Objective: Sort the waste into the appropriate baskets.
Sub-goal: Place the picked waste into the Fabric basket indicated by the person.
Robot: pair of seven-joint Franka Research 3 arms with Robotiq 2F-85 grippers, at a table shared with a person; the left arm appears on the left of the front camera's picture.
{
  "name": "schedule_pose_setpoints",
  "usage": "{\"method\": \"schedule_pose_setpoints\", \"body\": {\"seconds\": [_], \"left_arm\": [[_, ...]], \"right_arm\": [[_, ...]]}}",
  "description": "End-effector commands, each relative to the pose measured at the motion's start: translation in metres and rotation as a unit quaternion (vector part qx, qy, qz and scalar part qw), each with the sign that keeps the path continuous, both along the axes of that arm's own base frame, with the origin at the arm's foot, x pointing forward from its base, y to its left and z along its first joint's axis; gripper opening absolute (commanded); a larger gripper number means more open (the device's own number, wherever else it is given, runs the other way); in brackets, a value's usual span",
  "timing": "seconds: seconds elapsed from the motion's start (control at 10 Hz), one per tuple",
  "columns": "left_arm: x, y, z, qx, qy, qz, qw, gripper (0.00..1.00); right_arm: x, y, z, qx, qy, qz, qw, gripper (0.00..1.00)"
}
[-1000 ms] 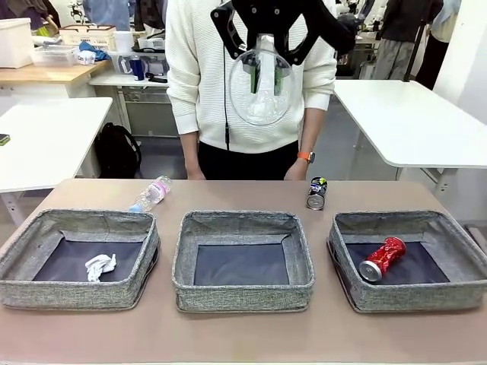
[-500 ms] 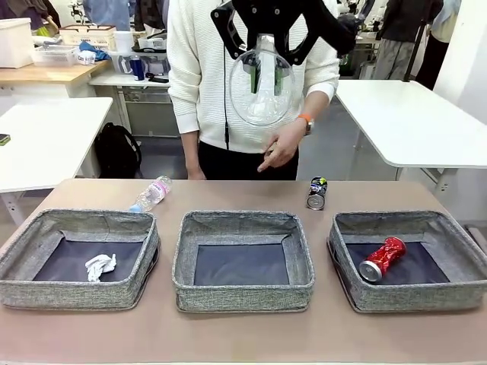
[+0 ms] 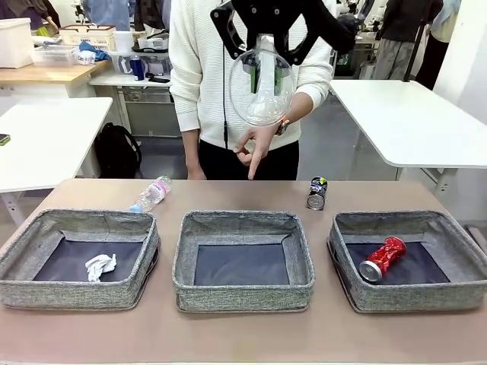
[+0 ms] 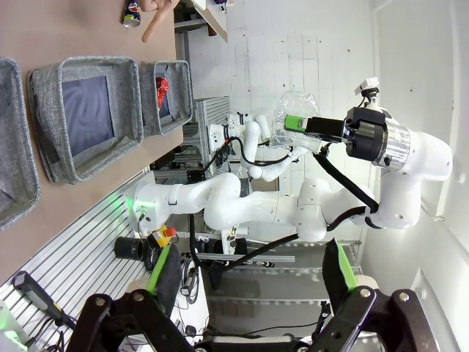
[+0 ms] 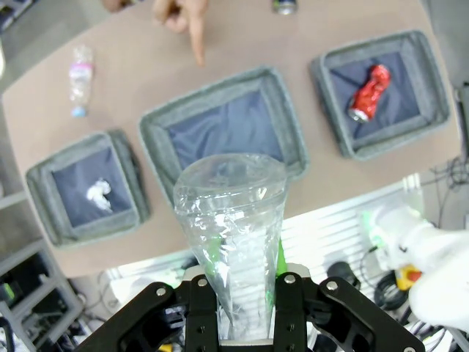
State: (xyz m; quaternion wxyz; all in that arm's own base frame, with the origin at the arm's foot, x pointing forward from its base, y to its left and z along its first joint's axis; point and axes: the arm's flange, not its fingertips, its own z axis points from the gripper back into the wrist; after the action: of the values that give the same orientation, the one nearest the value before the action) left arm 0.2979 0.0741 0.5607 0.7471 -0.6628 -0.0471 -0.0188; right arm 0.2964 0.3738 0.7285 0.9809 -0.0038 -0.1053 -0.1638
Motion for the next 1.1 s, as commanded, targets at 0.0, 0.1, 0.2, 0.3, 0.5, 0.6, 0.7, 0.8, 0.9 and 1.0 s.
{"method": "schedule_pose_setpoints", "body": {"seconds": [0.0,0.1,0.2,0.3,0.5,0.6,0.7,0.8,0.9,1.0], "left_arm": [[-0.001,0.001,0.002,-0.009,-0.012,-0.005,1.000,1.00],[-0.001,0.001,0.002,-0.009,-0.012,-0.005,1.000,1.00],[-0.001,0.001,0.002,-0.009,-0.012,-0.005,1.000,1.00],[-0.001,0.001,0.002,-0.009,-0.012,-0.005,1.000,1.00],[-0.001,0.001,0.002,-0.009,-0.012,-0.005,1.000,1.00],[-0.001,0.001,0.002,-0.009,-0.012,-0.005,1.000,1.00],[-0.001,0.001,0.002,-0.009,-0.012,-0.005,1.000,1.00],[-0.001,0.001,0.002,-0.009,-0.012,-0.005,1.000,1.00],[-0.001,0.001,0.002,-0.009,-0.012,-0.005,1.000,1.00],[-0.001,0.001,0.002,-0.009,-0.012,-0.005,1.000,1.00]], "right_arm": [[-0.004,-0.004,-0.002,-0.004,-0.003,-0.002,1.000,0.28],[-0.004,-0.004,-0.002,-0.004,-0.003,-0.002,1.000,0.28],[-0.004,-0.004,-0.002,-0.004,-0.003,-0.002,1.000,0.28],[-0.004,-0.004,-0.002,-0.004,-0.003,-0.002,1.000,0.28],[0.004,-0.001,-0.021,-0.014,-0.015,0.016,1.000,0.28],[0.014,-0.004,-0.051,-0.012,-0.008,0.026,1.000,0.28],[0.024,-0.016,-0.085,0.003,0.011,0.053,0.999,0.28],[0.031,-0.028,-0.113,0.020,0.019,0.064,0.998,0.28],[0.038,-0.037,-0.138,0.026,0.022,0.058,0.998,0.28],[0.045,-0.044,-0.163,0.030,0.024,0.066,0.997,0.28]]}}
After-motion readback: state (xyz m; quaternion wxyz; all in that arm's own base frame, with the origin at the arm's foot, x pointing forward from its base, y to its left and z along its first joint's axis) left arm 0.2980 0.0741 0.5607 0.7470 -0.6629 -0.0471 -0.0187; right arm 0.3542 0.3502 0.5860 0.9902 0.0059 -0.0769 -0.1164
